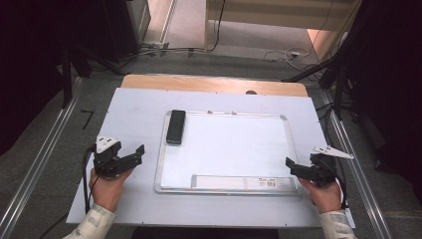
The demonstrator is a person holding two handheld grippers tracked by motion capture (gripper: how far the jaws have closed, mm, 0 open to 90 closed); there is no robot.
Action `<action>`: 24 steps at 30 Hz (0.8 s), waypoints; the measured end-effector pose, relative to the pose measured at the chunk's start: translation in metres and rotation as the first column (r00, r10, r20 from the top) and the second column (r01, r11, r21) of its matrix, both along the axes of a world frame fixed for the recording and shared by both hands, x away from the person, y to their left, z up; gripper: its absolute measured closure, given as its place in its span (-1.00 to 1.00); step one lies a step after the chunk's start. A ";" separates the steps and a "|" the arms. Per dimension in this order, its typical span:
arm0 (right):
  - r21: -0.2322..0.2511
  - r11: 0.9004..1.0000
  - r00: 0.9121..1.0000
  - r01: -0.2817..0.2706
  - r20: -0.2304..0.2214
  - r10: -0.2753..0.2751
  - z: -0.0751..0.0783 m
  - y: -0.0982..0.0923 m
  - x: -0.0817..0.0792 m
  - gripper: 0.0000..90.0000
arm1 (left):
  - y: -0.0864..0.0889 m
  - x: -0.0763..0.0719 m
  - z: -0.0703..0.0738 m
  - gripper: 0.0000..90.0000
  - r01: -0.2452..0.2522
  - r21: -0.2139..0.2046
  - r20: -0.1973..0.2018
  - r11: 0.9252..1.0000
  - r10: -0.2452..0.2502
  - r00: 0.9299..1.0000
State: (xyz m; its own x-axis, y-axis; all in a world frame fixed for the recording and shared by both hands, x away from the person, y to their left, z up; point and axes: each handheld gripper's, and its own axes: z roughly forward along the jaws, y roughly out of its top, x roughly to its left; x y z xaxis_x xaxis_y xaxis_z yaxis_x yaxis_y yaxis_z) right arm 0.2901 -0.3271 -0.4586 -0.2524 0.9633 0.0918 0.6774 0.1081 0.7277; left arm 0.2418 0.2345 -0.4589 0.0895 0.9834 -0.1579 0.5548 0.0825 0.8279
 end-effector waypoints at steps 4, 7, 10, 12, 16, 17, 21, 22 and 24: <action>0.009 1.000 1.000 0.018 0.001 -0.018 0.000 -0.009 -0.003 -0.89 | 0.006 -0.005 -0.001 -0.57 -0.005 0.013 0.005 1.000 0.005 1.000; 0.012 0.999 0.999 0.034 -0.002 -0.034 -0.001 -0.017 -0.005 -0.89 | 0.010 -0.006 -0.003 -0.57 -0.018 0.019 -0.004 1.000 0.018 1.000; 0.021 0.999 0.999 0.046 0.000 -0.046 -0.001 -0.024 -0.008 -0.89 | 0.015 -0.009 -0.004 -0.57 -0.030 0.018 -0.004 0.999 0.030 1.000; 0.032 0.998 0.998 0.059 -0.001 -0.059 0.000 -0.027 -0.010 -0.89 | 0.019 -0.011 -0.006 -0.57 -0.042 0.021 -0.006 0.999 0.042 0.999; 0.039 0.997 0.997 0.073 0.004 -0.073 0.000 -0.032 -0.012 -0.89 | 0.026 -0.014 -0.011 -0.57 -0.059 0.013 -0.024 0.998 0.059 0.998; 0.038 0.997 0.997 0.074 0.005 -0.074 0.000 -0.032 -0.012 -0.89 | 0.028 -0.015 -0.012 -0.57 -0.061 0.009 -0.028 0.998 0.061 0.998; 0.036 0.996 0.997 0.081 0.001 -0.081 0.000 -0.032 -0.011 -0.89 | 0.030 -0.016 -0.017 -0.57 -0.064 0.000 -0.044 0.998 0.064 0.997; 0.035 0.996 0.997 0.081 0.000 -0.082 -0.001 -0.032 -0.011 -0.89 | 0.030 -0.015 -0.018 -0.57 -0.065 0.009 -0.049 0.998 0.065 0.997; 0.033 0.996 0.996 0.084 0.002 -0.084 -0.001 -0.033 -0.011 -0.89 | 0.028 -0.014 -0.020 -0.57 -0.066 0.026 -0.052 0.998 0.067 0.996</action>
State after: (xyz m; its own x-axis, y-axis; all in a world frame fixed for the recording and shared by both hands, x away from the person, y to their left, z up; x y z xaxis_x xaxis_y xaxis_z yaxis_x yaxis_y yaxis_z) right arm 0.2792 -0.3600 -0.4595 -0.1713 0.9776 0.1225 0.6805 0.0275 0.7322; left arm 0.2279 0.2626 -0.4790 0.0161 0.9904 -0.1371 0.5918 0.1011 0.7997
